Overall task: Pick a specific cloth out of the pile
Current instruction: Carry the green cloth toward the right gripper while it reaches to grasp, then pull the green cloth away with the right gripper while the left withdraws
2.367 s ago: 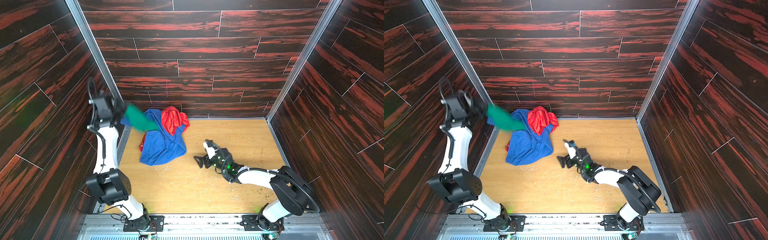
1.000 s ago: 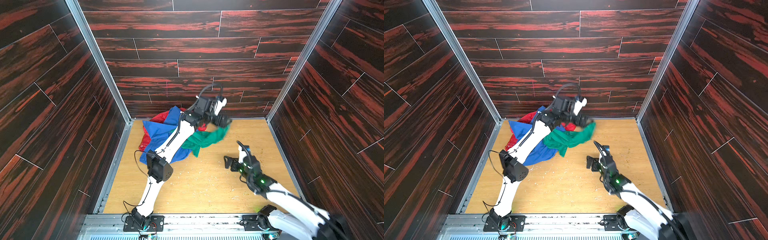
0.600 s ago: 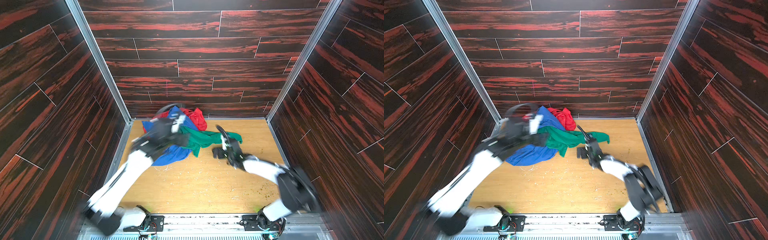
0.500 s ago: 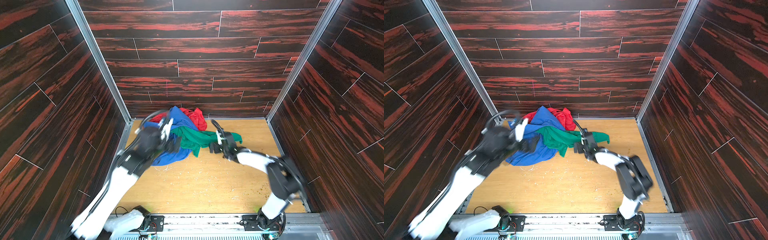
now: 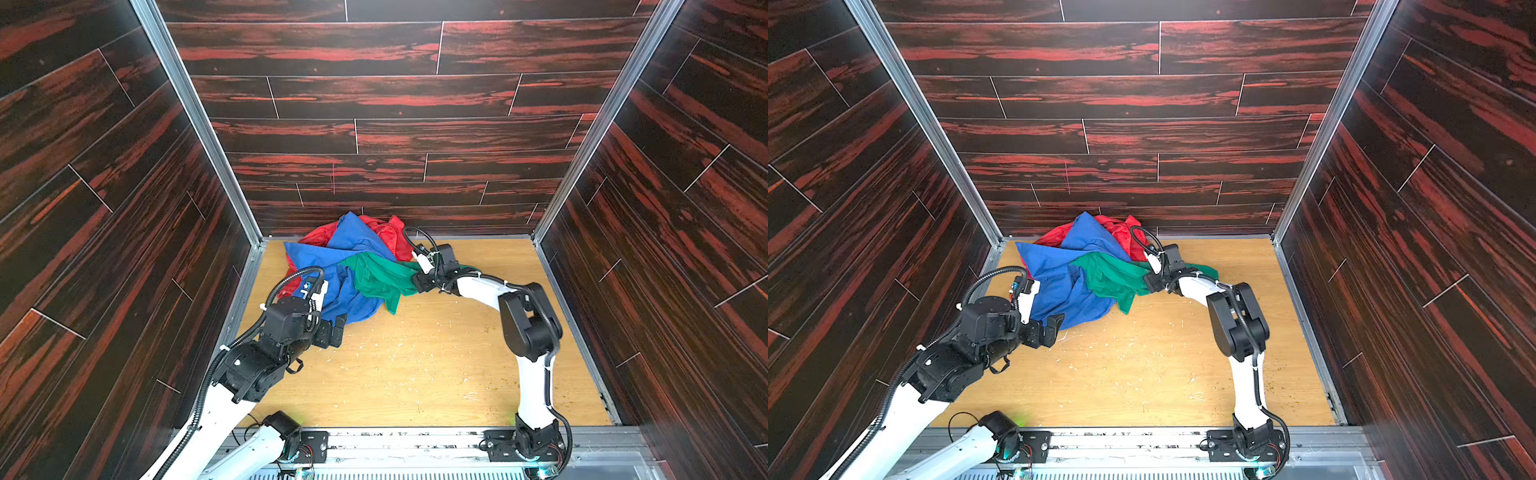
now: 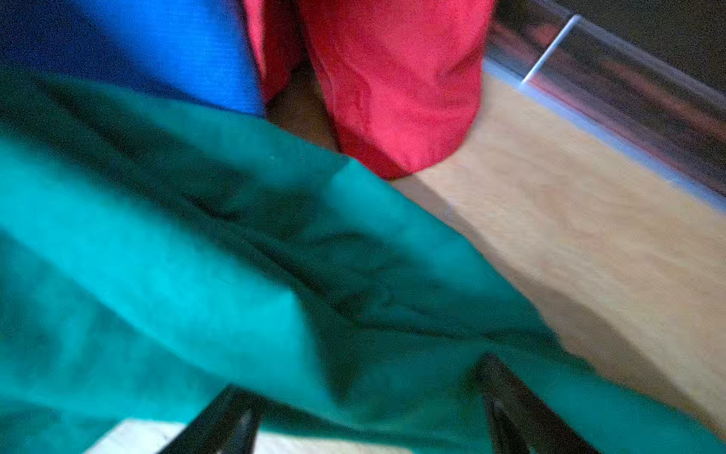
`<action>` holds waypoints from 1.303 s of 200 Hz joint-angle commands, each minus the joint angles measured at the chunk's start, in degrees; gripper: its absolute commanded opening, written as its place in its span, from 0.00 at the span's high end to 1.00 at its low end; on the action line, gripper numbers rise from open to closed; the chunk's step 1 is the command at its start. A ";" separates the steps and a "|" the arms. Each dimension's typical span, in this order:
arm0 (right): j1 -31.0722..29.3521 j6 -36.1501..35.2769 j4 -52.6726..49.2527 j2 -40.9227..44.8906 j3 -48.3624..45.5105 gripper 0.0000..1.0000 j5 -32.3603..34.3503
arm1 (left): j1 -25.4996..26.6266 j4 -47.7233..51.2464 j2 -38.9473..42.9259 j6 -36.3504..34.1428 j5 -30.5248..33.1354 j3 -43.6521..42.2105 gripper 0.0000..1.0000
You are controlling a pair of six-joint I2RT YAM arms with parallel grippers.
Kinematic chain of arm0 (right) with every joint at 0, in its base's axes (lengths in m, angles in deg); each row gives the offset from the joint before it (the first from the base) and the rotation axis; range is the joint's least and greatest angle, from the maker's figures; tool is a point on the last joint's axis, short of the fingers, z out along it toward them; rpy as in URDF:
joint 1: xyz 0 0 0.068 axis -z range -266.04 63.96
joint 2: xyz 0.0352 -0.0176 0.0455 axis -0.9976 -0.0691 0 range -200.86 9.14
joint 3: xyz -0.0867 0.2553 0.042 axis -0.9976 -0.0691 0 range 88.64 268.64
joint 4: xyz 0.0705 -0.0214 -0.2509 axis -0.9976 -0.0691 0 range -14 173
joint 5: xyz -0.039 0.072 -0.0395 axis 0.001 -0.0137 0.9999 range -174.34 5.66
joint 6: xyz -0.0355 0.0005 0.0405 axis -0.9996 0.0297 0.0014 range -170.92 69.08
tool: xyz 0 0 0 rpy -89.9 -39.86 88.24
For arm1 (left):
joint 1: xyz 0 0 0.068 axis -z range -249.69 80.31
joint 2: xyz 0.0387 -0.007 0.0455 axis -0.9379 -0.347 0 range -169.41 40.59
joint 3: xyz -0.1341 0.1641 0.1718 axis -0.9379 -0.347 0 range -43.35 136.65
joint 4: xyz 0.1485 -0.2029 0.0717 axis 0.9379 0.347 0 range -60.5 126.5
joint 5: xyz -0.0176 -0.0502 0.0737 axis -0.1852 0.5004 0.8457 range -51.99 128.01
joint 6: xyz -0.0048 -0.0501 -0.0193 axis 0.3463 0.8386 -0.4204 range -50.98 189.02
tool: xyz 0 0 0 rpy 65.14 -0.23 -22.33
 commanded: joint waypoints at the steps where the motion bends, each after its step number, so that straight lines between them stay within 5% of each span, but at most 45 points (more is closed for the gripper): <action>1: 0.48 -3.46 -4.37 -2.14 2.72 0.73 -7.04 | -0.01 0.85 0.32 -0.88 1.75 -0.30 0.01; 12: 0.55 -3.36 -4.15 -0.71 2.36 1.00 -7.18 | 0.06 0.64 0.56 -1.06 1.94 -0.52 0.01; 48: 0.51 0.21 -1.89 12.53 0.91 1.00 -9.88 | 0.06 -2.44 1.81 -2.76 4.31 -1.46 0.01; 83: 1.71 9.46 -7.13 22.58 14.76 1.00 -11.73 | -0.12 -8.43 0.16 -6.40 8.57 -0.18 0.01; 107: 3.70 16.84 -13.10 22.85 29.72 1.00 -12.41 | -0.71 -12.81 -2.27 -9.20 11.72 1.62 0.01; 136: 5.90 21.51 -19.27 21.52 45.05 1.00 -5.21 | -2.12 -15.82 -5.36 -10.45 12.86 4.96 0.01; 172: 11.65 28.15 -19.80 22.51 53.61 1.00 -1.90 | -2.48 -15.88 -8.69 -11.44 9.20 9.85 0.01; 191: 12.85 25.42 -20.81 22.89 56.06 1.00 2.24 | -2.71 -14.87 -11.28 -13.47 7.65 12.78 0.01; 219: 13.35 18.73 -24.11 24.20 51.79 1.00 6.93 | -2.75 -13.41 -16.31 -17.16 2.70 16.87 0.01; 260: 14.47 15.88 -14.80 32.04 26.72 1.00 7.09 | -2.77 -16.62 -20.07 -16.82 -6.63 13.85 0.01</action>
